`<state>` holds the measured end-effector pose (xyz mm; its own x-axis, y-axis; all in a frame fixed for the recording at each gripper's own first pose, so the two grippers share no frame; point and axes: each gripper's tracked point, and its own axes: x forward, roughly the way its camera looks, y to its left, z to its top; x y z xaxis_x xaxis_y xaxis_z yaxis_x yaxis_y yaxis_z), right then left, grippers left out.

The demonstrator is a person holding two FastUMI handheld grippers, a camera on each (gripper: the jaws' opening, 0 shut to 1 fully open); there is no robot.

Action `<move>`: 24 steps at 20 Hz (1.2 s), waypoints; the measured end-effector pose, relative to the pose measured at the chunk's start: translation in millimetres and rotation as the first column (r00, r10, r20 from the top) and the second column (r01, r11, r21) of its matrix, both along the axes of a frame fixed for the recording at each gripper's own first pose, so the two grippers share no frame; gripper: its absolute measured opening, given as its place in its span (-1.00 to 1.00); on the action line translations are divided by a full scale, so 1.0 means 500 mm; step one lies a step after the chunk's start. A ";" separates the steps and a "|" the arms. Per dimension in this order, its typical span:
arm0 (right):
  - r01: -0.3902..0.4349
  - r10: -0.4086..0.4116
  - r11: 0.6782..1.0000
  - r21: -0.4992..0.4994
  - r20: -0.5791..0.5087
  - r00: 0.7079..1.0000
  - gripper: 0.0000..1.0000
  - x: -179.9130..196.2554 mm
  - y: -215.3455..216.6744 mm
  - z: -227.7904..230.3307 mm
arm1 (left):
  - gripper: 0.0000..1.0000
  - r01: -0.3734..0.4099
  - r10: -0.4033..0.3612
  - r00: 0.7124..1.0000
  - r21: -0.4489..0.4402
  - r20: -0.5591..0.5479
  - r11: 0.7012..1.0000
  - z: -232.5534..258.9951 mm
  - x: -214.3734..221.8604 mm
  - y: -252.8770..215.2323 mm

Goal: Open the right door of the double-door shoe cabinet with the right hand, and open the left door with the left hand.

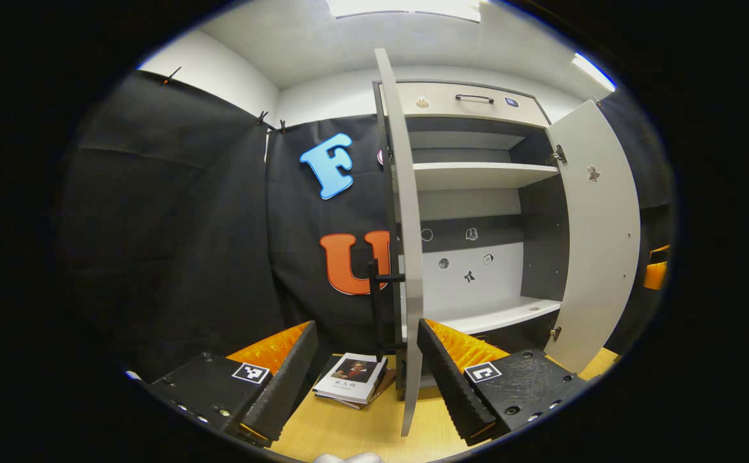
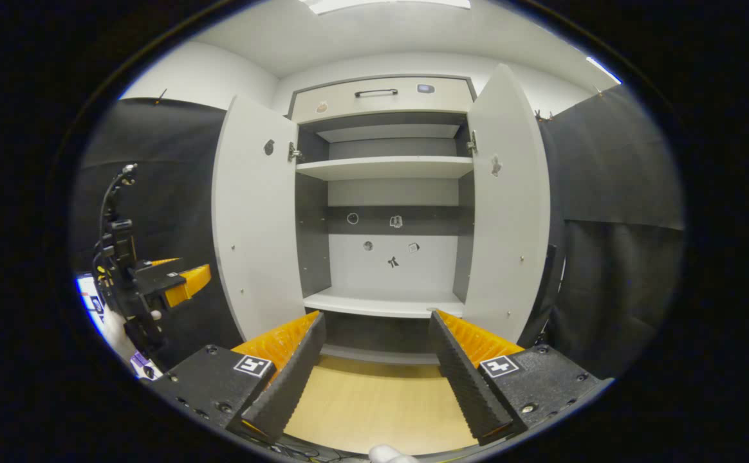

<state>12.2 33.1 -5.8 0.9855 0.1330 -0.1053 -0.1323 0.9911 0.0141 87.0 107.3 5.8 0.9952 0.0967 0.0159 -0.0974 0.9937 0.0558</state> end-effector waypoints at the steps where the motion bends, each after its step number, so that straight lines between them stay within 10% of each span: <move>1: 0.013 -0.013 1.000 0.003 0.003 1.000 1.00 -0.002 -0.013 0.002 | 0.88 0.014 -0.014 1.000 -0.006 0.002 1.000 0.006 -0.014 -0.022; 24: 0.139 -0.139 0.990 0.017 0.025 0.990 1.00 0.003 -0.161 0.016 | 0.89 0.132 -0.131 0.991 -0.038 0.018 0.991 0.036 -0.052 -0.232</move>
